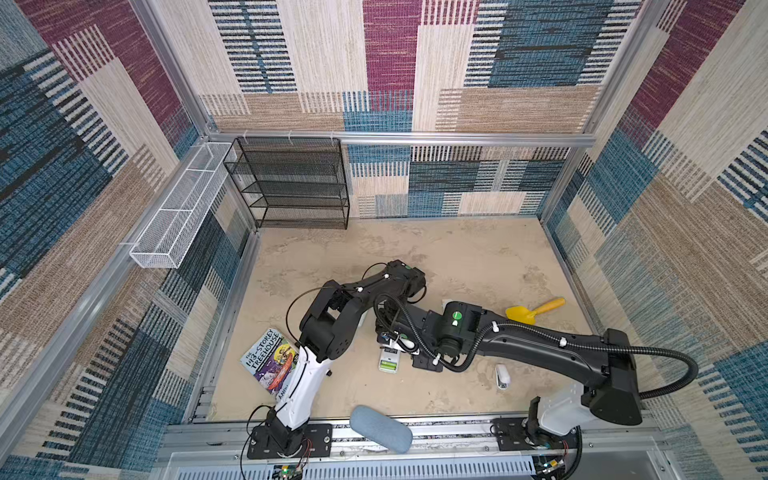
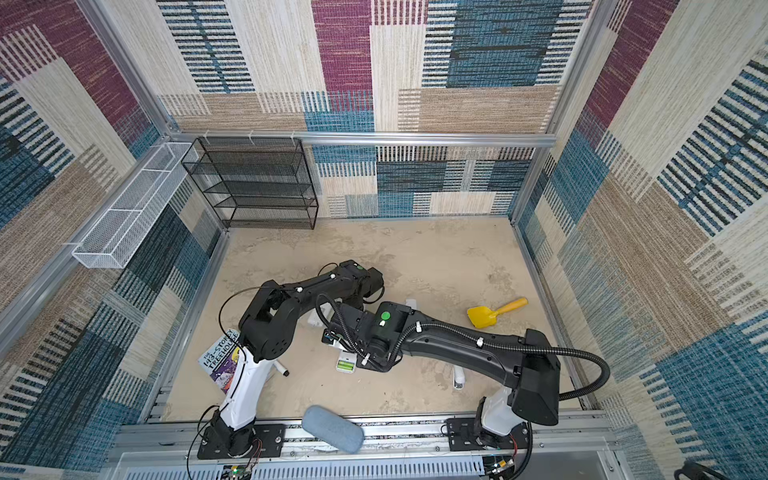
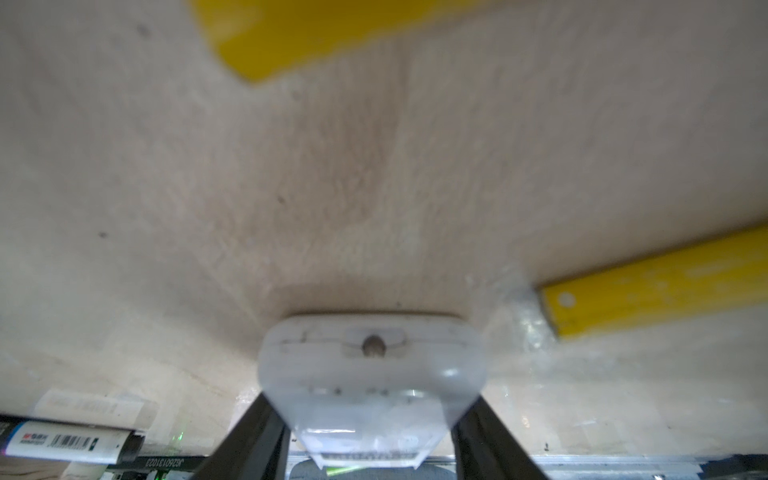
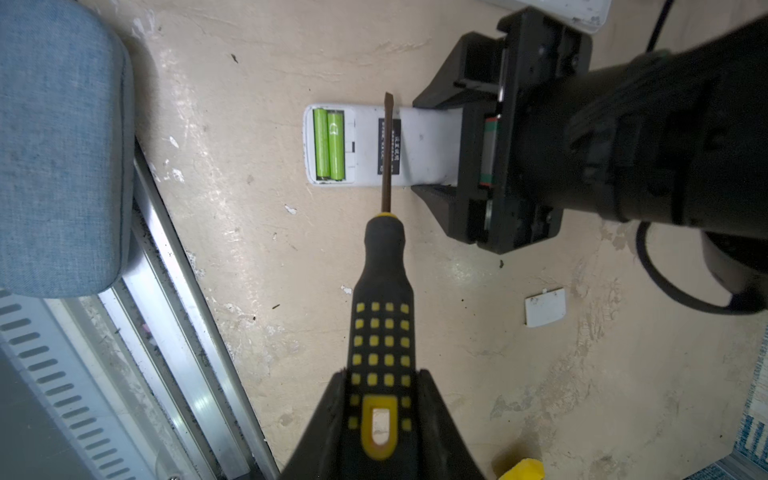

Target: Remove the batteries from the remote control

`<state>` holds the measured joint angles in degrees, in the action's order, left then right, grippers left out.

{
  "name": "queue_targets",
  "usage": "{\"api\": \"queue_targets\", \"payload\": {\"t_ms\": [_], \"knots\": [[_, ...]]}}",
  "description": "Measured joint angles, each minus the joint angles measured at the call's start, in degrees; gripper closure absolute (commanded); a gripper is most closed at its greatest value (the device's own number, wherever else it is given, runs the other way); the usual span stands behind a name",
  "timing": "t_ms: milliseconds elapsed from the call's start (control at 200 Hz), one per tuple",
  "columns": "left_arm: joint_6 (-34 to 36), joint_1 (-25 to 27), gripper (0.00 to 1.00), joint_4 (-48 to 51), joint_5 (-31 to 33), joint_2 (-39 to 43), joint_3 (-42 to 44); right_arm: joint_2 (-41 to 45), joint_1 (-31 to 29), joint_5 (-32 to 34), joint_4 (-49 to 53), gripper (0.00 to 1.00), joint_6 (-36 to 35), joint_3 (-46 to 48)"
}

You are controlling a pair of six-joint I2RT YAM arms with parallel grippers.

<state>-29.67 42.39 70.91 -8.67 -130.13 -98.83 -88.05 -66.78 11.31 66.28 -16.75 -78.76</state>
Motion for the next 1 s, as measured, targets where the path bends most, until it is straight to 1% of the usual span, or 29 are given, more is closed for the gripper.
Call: {"api": "queue_targets", "payload": {"t_ms": [346, 546, 661, 846, 996], "knots": [[0.9, -3.45, 0.47, 1.33, -2.4, -0.61, -0.35, 0.96, 0.0, 2.16, 2.82, 1.0, -0.04, -0.61], [2.01, -3.74, 0.48, 2.73, -2.1, -1.38, -1.75, 0.63, -0.52, 2.16, 3.74, 1.0, -0.04, -1.29], [3.93, -3.74, 0.48, 4.42, -0.87, -2.43, -3.67, 0.31, -1.18, 2.16, 4.37, 1.0, -0.07, -1.57], [5.42, -4.11, 0.48, 5.64, 3.23, -3.1, -5.35, -0.35, -2.56, 2.16, 5.53, 1.0, -0.33, -2.4], [5.46, -4.22, 0.45, 6.1, 4.96, -3.08, -5.35, -1.33, -3.85, 2.23, 5.64, 1.0, -0.48, -3.15]]}}
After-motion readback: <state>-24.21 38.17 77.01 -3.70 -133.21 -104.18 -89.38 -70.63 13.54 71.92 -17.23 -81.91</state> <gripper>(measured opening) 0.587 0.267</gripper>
